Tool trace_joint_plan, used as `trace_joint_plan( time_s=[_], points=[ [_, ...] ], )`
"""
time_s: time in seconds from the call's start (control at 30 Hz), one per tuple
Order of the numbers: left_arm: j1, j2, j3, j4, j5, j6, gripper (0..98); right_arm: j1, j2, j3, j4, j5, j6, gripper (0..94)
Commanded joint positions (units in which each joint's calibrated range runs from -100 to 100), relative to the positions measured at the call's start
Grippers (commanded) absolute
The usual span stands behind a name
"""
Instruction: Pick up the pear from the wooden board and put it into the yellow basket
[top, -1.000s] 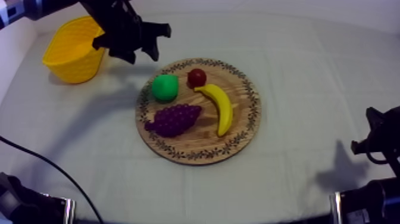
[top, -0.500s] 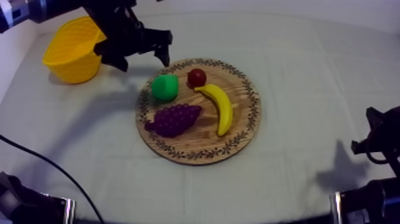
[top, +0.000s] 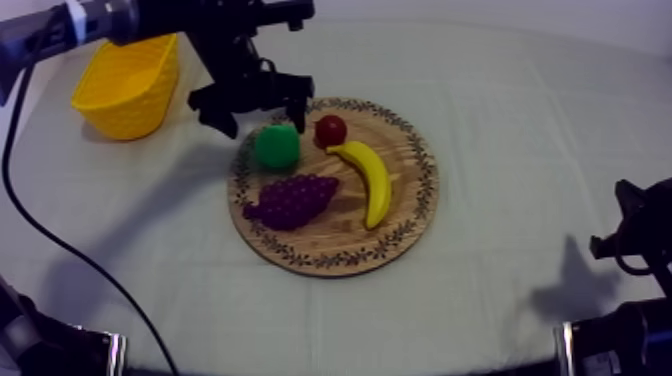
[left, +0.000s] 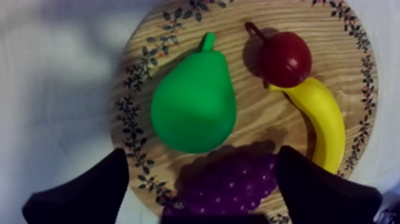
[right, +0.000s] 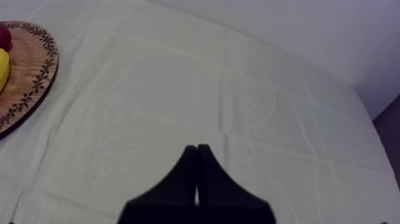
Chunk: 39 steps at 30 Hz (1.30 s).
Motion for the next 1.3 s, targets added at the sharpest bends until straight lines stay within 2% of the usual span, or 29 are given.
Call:
trace_joint_plan(
  time_s=[0.0, 0.4, 0.5, 0.7, 0.83, 0.97, 1.27],
  points=[
    [0.16, 2.58, -1.31, 0.03, 0.01, 0.05, 92.4, 0.02, 0.00, -0.02, 0.00, 0.09, 0.01, 0.4],
    [-0.50, 11.06, -6.60, 0.81, -0.07, 0.07, 89.3, 0.02, 0.00, -0.02, 0.00, 0.09, 0.01, 0.4],
    [-0.79, 12.11, -7.19, 0.84, -0.02, 0.03, 82.4, 0.02, 0.00, -0.02, 0.00, 0.09, 0.01, 0.4],
    [-0.95, 13.61, -8.18, 0.58, 0.70, 0.22, 58.1, 0.06, 0.00, -0.02, 0.00, 0.09, 0.01, 0.4],
    [-0.81, 14.37, -8.40, 0.50, 1.14, 0.40, 47.3, 0.09, 0.00, -0.02, 0.00, 0.09, 0.01, 0.4],
    [-0.64, 14.78, -8.56, 0.48, 1.45, 0.48, 41.8, 0.10, 0.00, -0.02, 0.00, 0.09, 0.01, 0.4],
    [-0.38, 9.02, -7.57, 0.35, 2.75, 0.25, 39.0, 0.14, 0.00, -0.02, 0.00, 0.09, 0.01, 0.4]
  ],
)
